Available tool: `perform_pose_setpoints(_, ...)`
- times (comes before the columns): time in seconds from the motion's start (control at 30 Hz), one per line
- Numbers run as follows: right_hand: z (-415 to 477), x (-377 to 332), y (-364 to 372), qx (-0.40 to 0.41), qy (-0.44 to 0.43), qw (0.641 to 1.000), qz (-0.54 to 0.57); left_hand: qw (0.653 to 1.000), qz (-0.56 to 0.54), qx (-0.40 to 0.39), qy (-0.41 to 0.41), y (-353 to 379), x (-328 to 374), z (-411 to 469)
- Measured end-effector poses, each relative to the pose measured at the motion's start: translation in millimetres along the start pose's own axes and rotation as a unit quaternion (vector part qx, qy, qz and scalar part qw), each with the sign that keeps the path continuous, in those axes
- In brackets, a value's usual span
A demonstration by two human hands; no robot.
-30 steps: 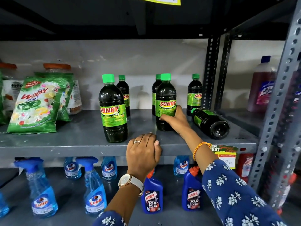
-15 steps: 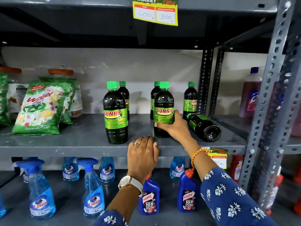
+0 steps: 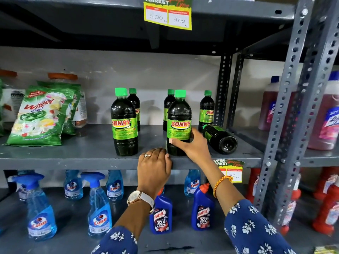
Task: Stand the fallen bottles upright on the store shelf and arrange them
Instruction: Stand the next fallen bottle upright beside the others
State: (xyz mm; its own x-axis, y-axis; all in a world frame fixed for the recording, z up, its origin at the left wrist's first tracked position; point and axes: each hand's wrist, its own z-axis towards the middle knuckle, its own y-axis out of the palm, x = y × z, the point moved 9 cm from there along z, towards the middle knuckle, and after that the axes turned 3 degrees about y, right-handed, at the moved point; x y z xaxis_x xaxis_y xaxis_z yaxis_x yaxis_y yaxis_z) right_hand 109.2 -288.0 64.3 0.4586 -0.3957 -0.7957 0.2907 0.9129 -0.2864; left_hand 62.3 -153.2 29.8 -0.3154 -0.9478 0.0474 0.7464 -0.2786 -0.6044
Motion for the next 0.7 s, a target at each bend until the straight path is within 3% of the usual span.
perform_pose_setpoints(0.27,-2.6,-1.7,-0.8,0.009,-0.014,1.000,0.013,1.000,-0.001,0.013,-0.002,1.3,-0.3,-1.1)
perform_pose_setpoints(0.4,-7.5,-4.3,-0.9,0.004,0.002,1.000,-0.002,0.998,-0.026,0.057,-0.017,-4.6,-2.3,-2.7)
perform_pose_setpoints(0.47,-10.3,-5.5,-22.5,0.060,0.005,0.998,0.005,0.991,-0.067,0.110,-0.034,-10.4,-4.3,-11.4)
perform_pose_setpoints(0.53,-10.9,-20.8,-64.3,0.172,-0.056,0.983,0.003,0.979,-0.110,0.169,0.031,-19.7,17.3,-22.7)
perform_pose_setpoints(0.6,6.3,-28.5,-95.8,0.223,-0.069,0.965,-0.120,0.967,-0.136,0.157,0.147,-18.2,62.3,-27.4)
perform_pose_setpoints(0.63,23.3,-24.4,-98.4,0.195,-0.033,0.953,-0.231,0.965,-0.141,0.127,0.183,-13.3,84.0,-24.0)
perform_pose_setpoints(0.7,48.7,0.5,-92.6,0.089,0.087,0.894,-0.431,0.972,-0.134,0.073,0.179,-0.5,113.6,-6.5)
